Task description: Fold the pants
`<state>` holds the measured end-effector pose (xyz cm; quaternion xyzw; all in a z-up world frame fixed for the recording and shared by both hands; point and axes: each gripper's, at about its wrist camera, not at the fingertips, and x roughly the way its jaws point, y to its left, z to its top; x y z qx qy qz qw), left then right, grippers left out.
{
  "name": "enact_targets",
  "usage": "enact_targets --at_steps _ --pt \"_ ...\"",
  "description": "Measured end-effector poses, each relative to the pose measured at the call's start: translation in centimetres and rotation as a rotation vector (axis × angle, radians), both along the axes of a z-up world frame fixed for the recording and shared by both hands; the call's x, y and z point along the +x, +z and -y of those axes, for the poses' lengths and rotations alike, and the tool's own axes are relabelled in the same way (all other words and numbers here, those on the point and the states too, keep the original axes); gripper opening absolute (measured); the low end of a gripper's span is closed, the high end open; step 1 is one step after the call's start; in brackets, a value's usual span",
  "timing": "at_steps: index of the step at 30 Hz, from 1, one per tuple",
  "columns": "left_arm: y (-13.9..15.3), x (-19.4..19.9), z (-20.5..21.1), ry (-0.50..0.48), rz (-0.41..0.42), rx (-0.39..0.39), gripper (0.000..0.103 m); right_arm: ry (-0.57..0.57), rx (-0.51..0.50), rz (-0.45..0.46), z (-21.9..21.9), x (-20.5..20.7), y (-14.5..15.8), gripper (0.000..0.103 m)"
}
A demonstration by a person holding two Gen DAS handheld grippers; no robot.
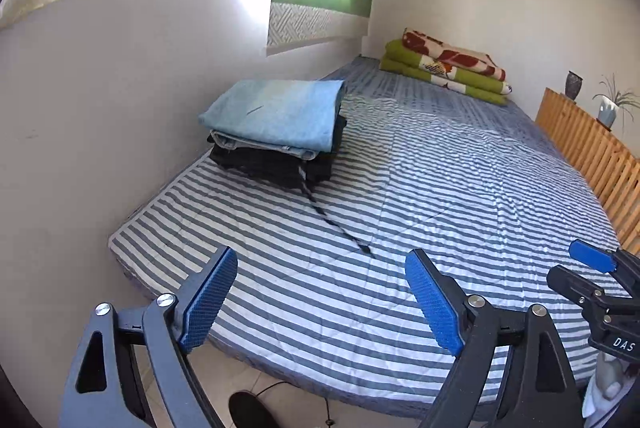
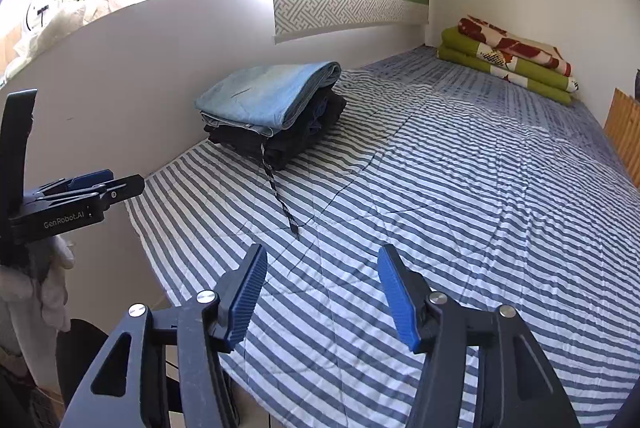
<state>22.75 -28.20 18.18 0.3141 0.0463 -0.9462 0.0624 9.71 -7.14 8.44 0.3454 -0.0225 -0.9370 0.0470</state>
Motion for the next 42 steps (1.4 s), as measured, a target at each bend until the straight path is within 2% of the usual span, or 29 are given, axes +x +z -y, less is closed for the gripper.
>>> enact_targets --at_steps 3,7,11,15,24,30,36,42 --pt "2.0 3.3 -2.6 -0.007 -0.048 -0.005 0.099 -0.026 -0.009 -0.029 -0.7 2.8 0.8 0.069" --pt "3.7 6.9 -5.5 -0.023 -0.08 0.012 0.102 -0.079 -0.035 -0.059 -1.8 5.9 1.7 0.078" --pt "4.5 9.6 -7.6 -0.028 -0.09 0.02 0.102 -0.137 -0.019 -0.09 -2.7 8.7 2.6 0.079" --pt "3.8 10.6 -8.6 -0.036 -0.066 0.037 0.102 -0.177 -0.014 -0.101 -3.4 10.5 3.0 0.079" --pt "1.2 9.7 -9.1 -0.028 -0.004 0.004 0.102 -0.176 -0.027 -0.048 -3.2 10.5 0.8 0.079" --pt "-0.7 7.5 -7.7 0.001 0.057 0.019 0.102 -0.156 -0.013 -0.062 -2.6 9.2 0.6 0.079" --pt "-1.4 5.7 -7.4 0.003 0.073 0.028 0.102 -0.181 0.035 -0.045 -3.1 8.3 -0.7 0.079" --pt "-1.8 4.3 -7.9 -0.012 0.076 0.008 0.102 -0.197 0.019 -0.022 -4.0 8.0 -1.7 0.079"
